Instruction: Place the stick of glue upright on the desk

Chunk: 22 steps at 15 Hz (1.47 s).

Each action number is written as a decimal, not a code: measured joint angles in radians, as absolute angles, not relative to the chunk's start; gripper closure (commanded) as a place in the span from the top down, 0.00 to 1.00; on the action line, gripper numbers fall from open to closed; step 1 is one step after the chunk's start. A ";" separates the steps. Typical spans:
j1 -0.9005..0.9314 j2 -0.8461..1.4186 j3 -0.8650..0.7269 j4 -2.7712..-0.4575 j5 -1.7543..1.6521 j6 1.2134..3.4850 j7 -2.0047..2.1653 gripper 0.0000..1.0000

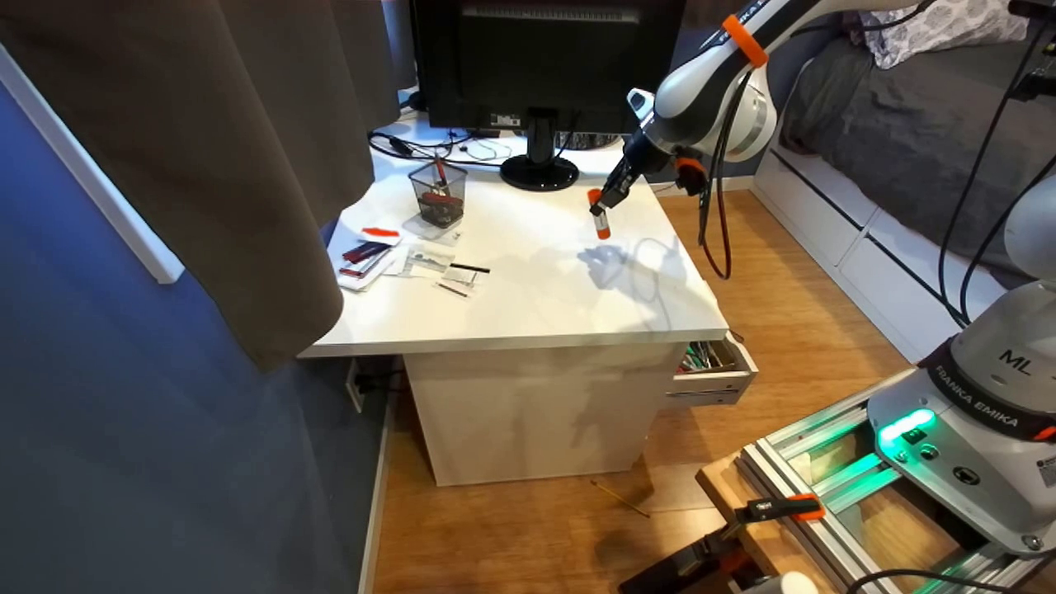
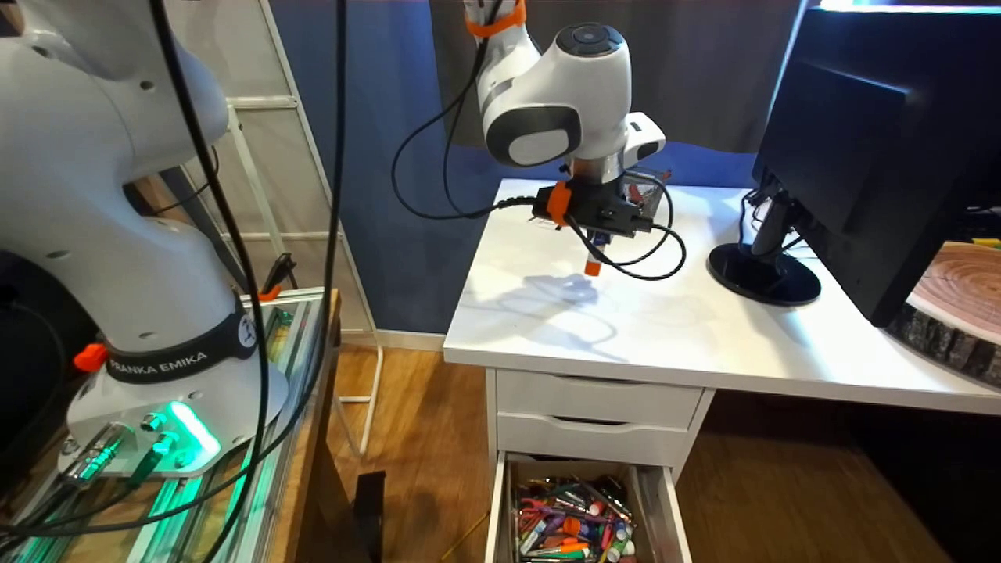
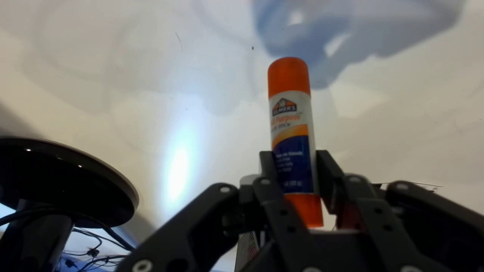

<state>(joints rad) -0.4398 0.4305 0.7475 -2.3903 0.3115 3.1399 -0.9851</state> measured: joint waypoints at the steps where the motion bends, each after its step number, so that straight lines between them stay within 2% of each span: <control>1: -0.441 0.432 0.748 -2.390 0.312 3.140 -0.987 0.31; 6: -0.441 0.433 0.750 -2.388 0.312 3.140 -0.988 0.31; 7: -0.441 0.433 0.750 -2.388 0.312 3.140 -0.988 0.08; 16: -0.467 0.508 0.772 -2.362 0.311 3.226 -0.989 0.08; 22: -0.533 0.650 0.778 -2.329 -0.045 3.347 -0.780 0.08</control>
